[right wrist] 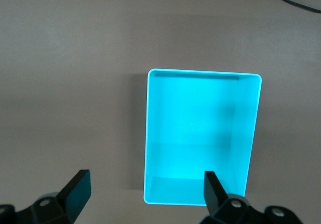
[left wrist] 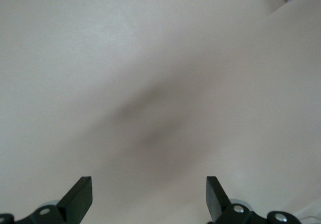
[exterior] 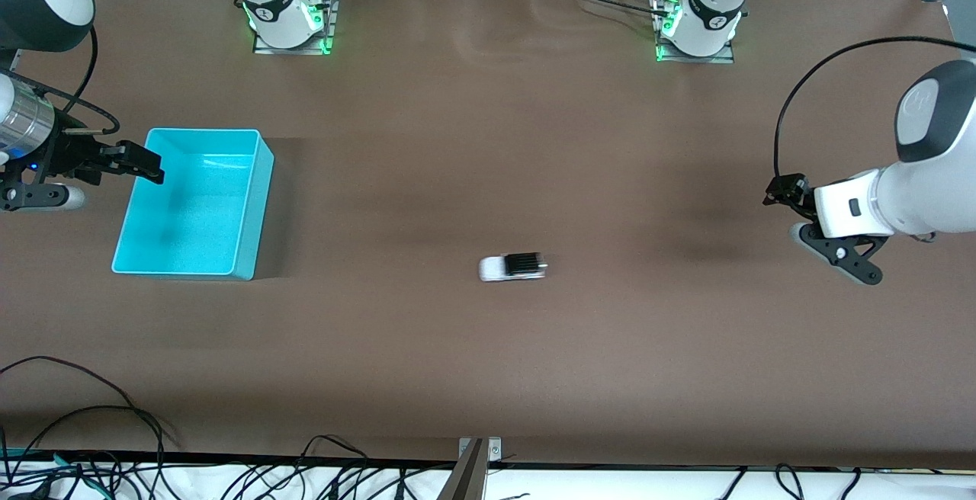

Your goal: Wind and store white jeep toy

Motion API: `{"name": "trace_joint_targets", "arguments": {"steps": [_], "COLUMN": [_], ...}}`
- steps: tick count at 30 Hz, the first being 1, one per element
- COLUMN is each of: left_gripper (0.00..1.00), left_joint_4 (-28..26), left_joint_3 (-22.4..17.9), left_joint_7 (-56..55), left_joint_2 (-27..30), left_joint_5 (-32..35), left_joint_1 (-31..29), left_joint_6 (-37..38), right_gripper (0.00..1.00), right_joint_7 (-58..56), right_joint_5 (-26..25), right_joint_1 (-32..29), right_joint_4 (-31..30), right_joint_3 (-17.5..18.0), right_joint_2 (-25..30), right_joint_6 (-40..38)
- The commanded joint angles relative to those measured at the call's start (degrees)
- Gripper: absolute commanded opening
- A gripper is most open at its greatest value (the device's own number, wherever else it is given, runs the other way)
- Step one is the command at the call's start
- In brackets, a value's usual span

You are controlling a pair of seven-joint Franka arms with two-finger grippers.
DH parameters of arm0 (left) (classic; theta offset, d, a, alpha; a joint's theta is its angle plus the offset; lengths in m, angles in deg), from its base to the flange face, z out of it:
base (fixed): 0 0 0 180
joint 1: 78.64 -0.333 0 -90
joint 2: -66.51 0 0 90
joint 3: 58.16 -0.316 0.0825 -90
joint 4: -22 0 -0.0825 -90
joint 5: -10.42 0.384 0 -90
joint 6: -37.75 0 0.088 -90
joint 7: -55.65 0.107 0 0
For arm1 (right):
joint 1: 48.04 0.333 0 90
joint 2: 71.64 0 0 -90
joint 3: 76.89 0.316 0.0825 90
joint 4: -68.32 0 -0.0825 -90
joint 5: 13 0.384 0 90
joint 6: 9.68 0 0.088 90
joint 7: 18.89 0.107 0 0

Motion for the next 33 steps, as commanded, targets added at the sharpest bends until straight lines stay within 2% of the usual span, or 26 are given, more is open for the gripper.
{"name": "trace_joint_targets", "arguments": {"steps": [1,33], "left_gripper": [1.00,1.00], "left_joint_4": [2.07,2.07], "left_joint_3": [0.66,0.48], "left_joint_7": [-2.47,-2.12], "left_joint_2": [1.00,1.09], "left_joint_5": [-0.06,-0.06], "left_joint_1": [-0.49,-0.58], "left_joint_6": [2.76,2.85], "right_gripper": [1.00,1.00], "right_joint_7": [-0.65,-1.35], "right_joint_5": [-0.07,-0.16], "right_joint_1": [-0.41,-0.41], "right_joint_4": [0.76,0.93], "right_joint_3": [0.21,0.21], "right_joint_2": [-0.06,-1.29], "right_joint_6": [-0.77,-0.59]}}
